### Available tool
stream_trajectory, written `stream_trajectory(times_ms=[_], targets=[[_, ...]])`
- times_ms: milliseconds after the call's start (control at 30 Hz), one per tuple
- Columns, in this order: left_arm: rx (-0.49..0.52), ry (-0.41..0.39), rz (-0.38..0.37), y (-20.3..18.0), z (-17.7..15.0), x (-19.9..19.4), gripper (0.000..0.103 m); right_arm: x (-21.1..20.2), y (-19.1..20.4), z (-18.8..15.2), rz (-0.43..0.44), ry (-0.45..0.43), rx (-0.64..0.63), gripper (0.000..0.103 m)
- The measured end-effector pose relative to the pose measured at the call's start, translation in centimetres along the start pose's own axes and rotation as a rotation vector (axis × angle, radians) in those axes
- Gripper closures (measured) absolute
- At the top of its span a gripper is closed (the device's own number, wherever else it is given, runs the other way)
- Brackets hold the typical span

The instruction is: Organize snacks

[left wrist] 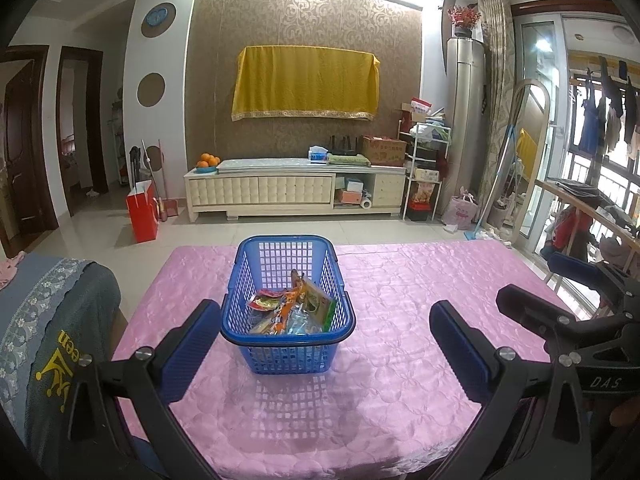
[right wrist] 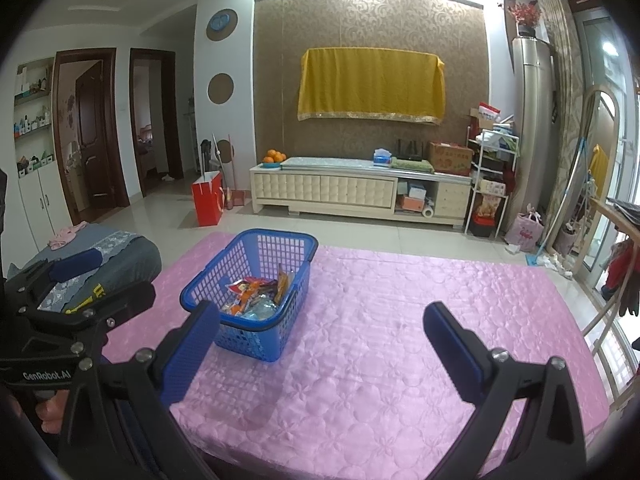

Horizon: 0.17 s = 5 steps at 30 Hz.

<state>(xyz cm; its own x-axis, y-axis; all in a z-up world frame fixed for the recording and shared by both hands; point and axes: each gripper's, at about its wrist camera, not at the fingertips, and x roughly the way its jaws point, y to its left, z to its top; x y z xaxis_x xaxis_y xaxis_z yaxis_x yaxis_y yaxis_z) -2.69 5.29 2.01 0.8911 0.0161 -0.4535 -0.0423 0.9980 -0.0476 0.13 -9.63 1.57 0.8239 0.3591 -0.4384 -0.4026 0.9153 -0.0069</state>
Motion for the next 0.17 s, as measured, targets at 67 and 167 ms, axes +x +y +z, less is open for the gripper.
stream_trajectory(times_ms=[67, 167], targets=[[0.0, 0.0, -0.001, -0.1, -0.07, 0.03, 0.0, 0.08, -0.02, -0.01, 0.002, 0.001, 0.002, 0.0], [0.001, 0.003, -0.002, -0.16, -0.09, 0.03, 0.0, 0.07, -0.07, 0.07, 0.003, 0.001, 0.003, 0.0]])
